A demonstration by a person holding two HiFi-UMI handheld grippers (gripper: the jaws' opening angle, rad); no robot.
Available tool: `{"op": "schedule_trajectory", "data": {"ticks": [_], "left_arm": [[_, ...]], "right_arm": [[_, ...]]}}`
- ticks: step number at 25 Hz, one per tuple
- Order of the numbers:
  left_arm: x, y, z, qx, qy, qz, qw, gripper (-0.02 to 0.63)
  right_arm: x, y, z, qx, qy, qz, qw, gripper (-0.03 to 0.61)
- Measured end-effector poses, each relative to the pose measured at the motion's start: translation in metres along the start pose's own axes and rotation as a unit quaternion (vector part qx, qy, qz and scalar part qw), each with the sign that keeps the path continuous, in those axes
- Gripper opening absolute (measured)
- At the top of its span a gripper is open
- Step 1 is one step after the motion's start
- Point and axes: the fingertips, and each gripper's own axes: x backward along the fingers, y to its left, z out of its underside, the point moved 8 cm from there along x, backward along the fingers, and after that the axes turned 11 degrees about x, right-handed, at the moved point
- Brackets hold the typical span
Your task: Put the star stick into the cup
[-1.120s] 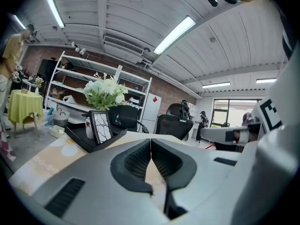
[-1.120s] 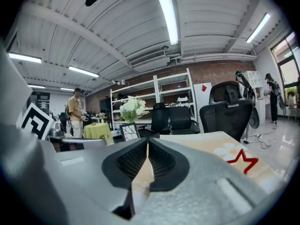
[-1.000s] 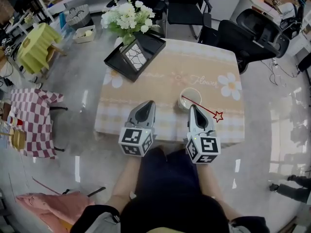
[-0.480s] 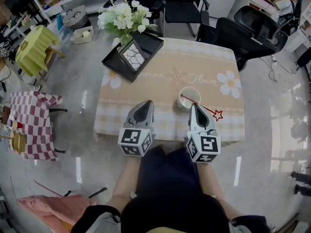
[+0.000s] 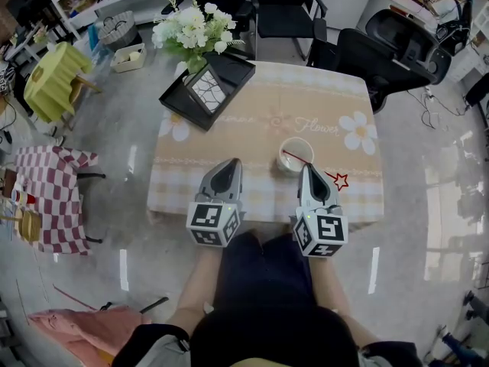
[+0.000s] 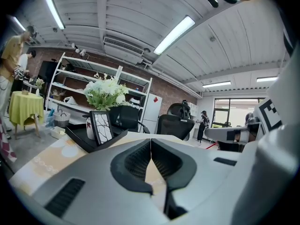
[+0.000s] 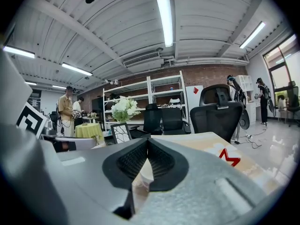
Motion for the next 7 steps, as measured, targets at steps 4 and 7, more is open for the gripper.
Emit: {"op": "schedule_trajectory", "data": {"ticks": [4, 7], "left_arm": [[0.0008, 0.0001, 0.0012, -0.002, 0.001, 0.001, 1.0000, 0.011], [0.0011, 0.0000, 0.0025, -0.002, 0.003, 0.001, 1.0000, 0.011]], "right_arm": [[0.0000, -0.0002, 0.0021, -0.001, 0.001, 0.002, 1.000, 0.003], [-0.0005, -0.0006, 0.0041, -0.005, 0.004, 0.002, 1.000, 0.003]]}}
